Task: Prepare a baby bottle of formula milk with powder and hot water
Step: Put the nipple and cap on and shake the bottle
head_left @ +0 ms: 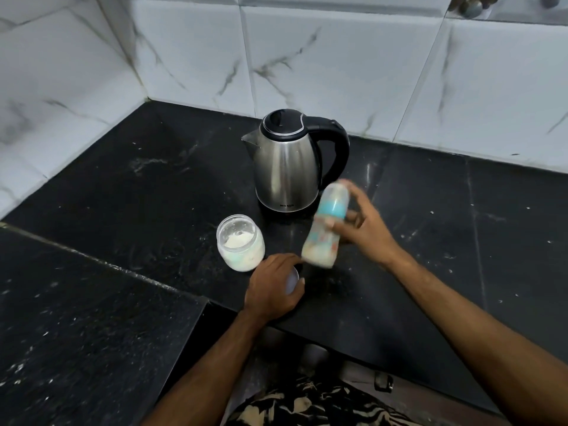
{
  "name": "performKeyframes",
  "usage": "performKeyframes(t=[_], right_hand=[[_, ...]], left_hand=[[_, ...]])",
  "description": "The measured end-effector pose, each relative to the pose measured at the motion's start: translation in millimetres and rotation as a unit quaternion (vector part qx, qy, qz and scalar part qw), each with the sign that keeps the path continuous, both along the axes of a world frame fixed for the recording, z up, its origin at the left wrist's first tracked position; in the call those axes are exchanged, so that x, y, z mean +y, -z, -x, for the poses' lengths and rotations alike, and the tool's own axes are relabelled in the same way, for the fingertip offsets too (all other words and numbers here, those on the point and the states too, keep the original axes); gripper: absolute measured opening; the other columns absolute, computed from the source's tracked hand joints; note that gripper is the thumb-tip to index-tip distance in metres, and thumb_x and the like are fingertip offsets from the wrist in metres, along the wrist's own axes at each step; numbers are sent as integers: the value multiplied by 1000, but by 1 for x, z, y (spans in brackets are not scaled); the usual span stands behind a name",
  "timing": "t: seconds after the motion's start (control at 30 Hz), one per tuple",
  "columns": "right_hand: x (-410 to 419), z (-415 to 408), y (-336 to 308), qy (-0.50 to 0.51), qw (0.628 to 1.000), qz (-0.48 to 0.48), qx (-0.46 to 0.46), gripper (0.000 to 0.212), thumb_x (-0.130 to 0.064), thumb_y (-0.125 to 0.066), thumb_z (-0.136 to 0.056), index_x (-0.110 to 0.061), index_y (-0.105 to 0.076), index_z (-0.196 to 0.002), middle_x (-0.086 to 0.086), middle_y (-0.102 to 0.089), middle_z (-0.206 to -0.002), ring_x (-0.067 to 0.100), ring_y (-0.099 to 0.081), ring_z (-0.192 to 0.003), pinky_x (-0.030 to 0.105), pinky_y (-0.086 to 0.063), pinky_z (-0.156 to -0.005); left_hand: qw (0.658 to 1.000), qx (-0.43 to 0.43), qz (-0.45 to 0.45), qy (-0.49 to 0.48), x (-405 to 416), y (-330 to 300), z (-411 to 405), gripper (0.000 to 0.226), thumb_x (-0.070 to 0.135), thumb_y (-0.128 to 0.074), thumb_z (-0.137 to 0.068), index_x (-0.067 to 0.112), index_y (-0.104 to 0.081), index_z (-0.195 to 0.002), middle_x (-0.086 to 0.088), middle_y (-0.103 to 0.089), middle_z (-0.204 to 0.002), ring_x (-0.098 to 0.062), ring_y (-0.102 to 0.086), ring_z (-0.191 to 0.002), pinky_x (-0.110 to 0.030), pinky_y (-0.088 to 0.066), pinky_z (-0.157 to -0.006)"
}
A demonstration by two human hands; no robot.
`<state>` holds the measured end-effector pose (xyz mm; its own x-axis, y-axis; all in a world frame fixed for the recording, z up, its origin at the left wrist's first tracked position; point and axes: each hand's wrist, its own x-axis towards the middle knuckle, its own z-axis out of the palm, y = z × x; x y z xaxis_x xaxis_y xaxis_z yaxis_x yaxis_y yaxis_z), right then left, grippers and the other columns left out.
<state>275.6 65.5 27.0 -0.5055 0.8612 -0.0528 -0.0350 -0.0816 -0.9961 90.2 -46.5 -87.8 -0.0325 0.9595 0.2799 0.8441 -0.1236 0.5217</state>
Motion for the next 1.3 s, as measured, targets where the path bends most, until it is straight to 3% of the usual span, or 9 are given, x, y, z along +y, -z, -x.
performKeyframes(t=[0.13, 0.3, 0.4, 0.5, 0.67, 0.87, 1.03, 1.2, 1.3], right_hand=[[25, -1, -6, 135, 983, 47, 111, 87, -36, -80, -68, -31, -34, -142, 3, -75, -101, 26, -72, -95, 44, -60, -70], [-6, 0, 6, -65, 997, 5, -37, 83, -12, -75, -78, -28, -31, -146, 11, -72, -110, 26, -73, -98, 36, -61, -69], [9, 4, -5, 53, 998, 22, 38, 89, -26, -83, -73, -25, -32, -146, 9, -74, -107, 26, -72, -96, 39, -62, -69], [24, 4, -9, 146, 979, 57, 134, 81, -27, -73, -77, -25, -30, -146, -4, -76, -96, 23, -72, -94, 41, -62, -69], [-5, -1, -2, -81, 996, 13, -39, 77, -18, -73, -76, -35, -35, -140, 8, -74, -105, 24, -73, -96, 38, -61, -69], [23, 5, -14, 115, 983, 50, 135, 76, -22, -68, -81, -25, -30, -146, 0, -76, -100, 24, -72, -94, 37, -60, -65], [-7, 1, -2, -85, 996, 9, -33, 76, -14, -72, -77, -36, -35, -140, 6, -75, -102, 23, -73, -95, 35, -60, -67], [25, -1, -10, 120, 986, 43, 103, 74, -24, -70, -79, -27, -34, -143, 0, -75, -100, 22, -73, -93, 37, -60, -64], [11, -2, -7, 64, 995, 44, 60, 73, -23, -70, -78, -34, -34, -140, 6, -73, -105, 26, -72, -96, 38, -60, -66]], left_hand=[[1000, -8, -6, -9, -2, -1, -1, 41, 41, -61, -82, 19, -68, -116, 6, -67, -118, -11, -59, -109, -22, -41, -97], [999, 23, 24, 10, 2, 5, 3, 48, 47, -55, -85, 19, -64, -123, 6, -65, -122, -11, -57, -113, -22, -41, -100], [1000, -3, -3, -4, 0, 2, 1, 42, 41, -60, -82, 17, -67, -116, 4, -67, -117, -12, -58, -108, -21, -40, -96], [1000, -5, -20, -9, -2, -1, -1, 40, 40, -61, -81, 18, -68, -114, 6, -68, -116, -12, -59, -107, -22, -42, -96], [1000, 9, 3, 5, 1, 3, 3, 43, 43, -59, -83, 18, -66, -118, 5, -66, -117, -12, -58, -109, -23, -43, -97], [1000, -8, -22, -9, -2, 1, 0, 39, 39, -62, -81, 18, -68, -113, 6, -68, -115, -11, -59, -107, -21, -40, -96], [1000, 10, 12, 5, 2, 5, 3, 43, 43, -58, -84, 18, -66, -118, 5, -66, -117, -15, -59, -108, -23, -41, -94], [1000, -14, -16, -7, -1, 3, 0, 39, 38, -63, -82, 18, -68, -115, 6, -67, -117, -13, -60, -108, -23, -42, -97], [1000, -9, -7, -3, 0, 4, 1, 40, 40, -62, -83, 19, -67, -116, 6, -67, -117, -13, -60, -108, -22, -41, -97]])
